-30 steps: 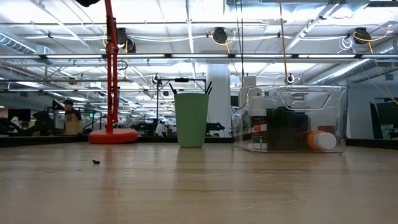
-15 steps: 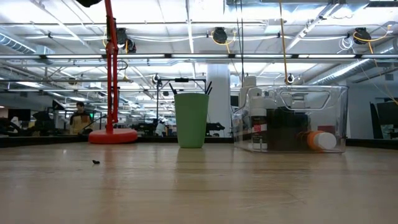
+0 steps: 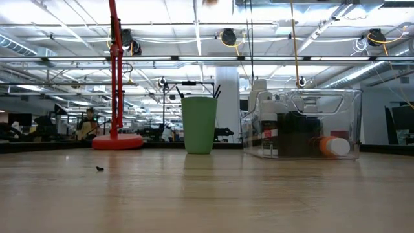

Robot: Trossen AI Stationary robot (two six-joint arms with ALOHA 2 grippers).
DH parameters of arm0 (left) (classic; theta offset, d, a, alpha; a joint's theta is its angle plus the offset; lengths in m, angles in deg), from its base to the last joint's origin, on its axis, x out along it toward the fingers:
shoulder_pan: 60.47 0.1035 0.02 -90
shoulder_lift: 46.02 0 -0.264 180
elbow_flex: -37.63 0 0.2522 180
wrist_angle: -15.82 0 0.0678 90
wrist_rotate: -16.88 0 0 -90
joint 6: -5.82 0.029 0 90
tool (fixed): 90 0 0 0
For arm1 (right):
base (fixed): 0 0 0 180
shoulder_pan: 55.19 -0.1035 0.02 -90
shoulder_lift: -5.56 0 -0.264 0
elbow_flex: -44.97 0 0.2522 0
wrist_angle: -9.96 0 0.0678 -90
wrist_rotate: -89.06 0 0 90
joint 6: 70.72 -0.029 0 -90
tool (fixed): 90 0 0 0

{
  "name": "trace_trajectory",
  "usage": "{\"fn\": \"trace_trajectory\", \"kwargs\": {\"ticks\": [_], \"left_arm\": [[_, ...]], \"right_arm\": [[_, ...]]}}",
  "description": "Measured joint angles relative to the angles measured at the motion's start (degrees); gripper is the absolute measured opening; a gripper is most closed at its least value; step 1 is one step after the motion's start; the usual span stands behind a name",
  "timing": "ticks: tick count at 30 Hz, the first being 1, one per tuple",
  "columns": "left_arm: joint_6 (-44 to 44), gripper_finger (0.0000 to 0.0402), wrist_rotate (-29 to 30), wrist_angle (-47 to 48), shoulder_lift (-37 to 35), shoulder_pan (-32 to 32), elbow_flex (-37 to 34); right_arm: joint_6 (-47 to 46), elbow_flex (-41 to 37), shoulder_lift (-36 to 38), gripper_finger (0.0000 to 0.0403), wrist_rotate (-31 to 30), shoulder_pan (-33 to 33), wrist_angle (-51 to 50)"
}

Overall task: Pick & Place Paint Supplies
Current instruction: Put the orange paint brush into the green cup

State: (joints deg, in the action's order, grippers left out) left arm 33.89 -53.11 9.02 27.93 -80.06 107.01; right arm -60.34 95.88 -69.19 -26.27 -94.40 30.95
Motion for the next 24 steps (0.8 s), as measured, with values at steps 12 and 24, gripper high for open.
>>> {"fn": "trace_trajectory", "kwargs": {"ticks": [12,24], "left_arm": [[-13.3,0.0001,-2.7,-0.1,7.4,20.9,-6.3],[-24.1,0.0028,-8.0,-2.0,17.1,29.3,-6.3]], "right_arm": [[-4.7,-4.1,-9.2,0.0051,-0.1,-1.0,11.5],[-4.8,-4.4,-10.3,0.0049,-0.1,-1.1,12.0]]}}
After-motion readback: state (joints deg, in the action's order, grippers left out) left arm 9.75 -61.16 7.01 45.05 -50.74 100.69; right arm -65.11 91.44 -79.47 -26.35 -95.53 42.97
